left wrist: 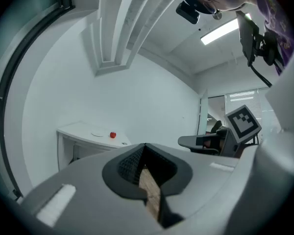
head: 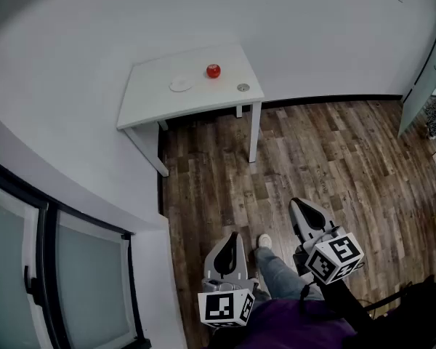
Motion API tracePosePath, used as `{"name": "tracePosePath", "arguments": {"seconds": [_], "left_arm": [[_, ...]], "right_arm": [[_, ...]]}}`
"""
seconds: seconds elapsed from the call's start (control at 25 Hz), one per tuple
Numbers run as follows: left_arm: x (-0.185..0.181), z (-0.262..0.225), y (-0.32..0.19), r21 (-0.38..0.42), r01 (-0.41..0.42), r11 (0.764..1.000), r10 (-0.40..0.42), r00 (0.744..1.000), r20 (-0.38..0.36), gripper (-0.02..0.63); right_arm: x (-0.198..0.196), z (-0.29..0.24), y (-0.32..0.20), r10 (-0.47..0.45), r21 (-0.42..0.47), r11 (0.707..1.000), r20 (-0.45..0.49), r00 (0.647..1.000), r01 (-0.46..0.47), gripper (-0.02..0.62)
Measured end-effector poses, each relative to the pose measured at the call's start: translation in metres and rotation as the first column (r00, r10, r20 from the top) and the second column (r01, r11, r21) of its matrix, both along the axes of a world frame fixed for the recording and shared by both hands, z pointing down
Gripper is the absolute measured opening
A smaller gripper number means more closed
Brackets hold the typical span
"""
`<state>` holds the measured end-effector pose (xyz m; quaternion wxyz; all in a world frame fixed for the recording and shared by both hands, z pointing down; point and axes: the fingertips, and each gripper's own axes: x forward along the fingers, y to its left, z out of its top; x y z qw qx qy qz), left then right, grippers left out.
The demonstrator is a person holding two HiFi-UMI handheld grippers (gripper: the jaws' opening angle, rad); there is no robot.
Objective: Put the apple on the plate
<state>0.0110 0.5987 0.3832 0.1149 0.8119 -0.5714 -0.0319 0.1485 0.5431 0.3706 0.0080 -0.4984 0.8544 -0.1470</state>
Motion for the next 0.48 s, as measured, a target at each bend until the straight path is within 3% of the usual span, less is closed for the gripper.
{"name": "tracePosePath", "arguments": {"seconds": [0.48], "left_arm": [[0.022, -0.009, -0.125, 0.017, 0.002, 1.000, -0.002, 1.000, 0.021, 0.005]], "right_arm": [[0.020, -0.003, -0.127, -0.016, 0.010, 1.000, 0.013, 1.000, 0.016, 0.011]]}}
